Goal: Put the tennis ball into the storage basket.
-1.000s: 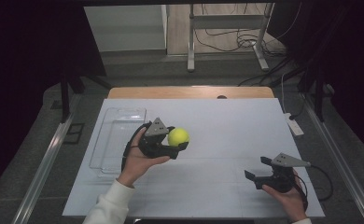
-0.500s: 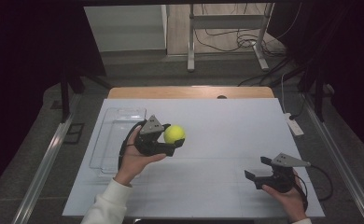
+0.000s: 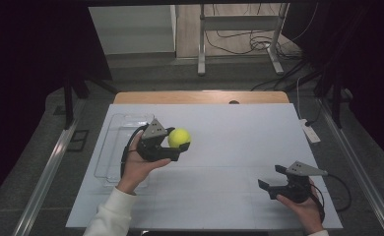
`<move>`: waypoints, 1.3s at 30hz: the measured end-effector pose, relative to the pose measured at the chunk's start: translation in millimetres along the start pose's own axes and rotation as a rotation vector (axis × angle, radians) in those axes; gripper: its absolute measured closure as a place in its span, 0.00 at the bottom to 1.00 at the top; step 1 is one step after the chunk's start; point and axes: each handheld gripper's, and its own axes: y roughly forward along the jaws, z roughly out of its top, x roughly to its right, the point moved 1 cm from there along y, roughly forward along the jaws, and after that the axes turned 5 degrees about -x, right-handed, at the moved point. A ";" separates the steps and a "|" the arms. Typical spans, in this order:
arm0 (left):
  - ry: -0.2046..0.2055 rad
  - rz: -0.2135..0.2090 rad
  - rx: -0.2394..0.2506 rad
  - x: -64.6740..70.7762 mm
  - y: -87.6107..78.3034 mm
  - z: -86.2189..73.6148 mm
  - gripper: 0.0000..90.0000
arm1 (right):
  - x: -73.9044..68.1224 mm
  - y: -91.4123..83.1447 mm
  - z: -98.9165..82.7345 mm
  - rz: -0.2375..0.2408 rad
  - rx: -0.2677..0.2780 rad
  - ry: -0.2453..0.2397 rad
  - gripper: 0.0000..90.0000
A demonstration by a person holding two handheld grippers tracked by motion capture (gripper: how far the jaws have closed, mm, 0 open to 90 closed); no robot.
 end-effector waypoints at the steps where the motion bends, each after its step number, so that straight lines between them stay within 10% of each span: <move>1: -0.003 0.001 0.002 -0.6 -0.4 -0.1 0.29 | 0.0 0.0 0.0 0.000 0.000 0.000 0.10; 39: -0.070 0.084 0.052 -32.3 -19.9 -5.7 0.29 | 0.3 0.1 -0.3 -0.002 -0.002 0.002 0.10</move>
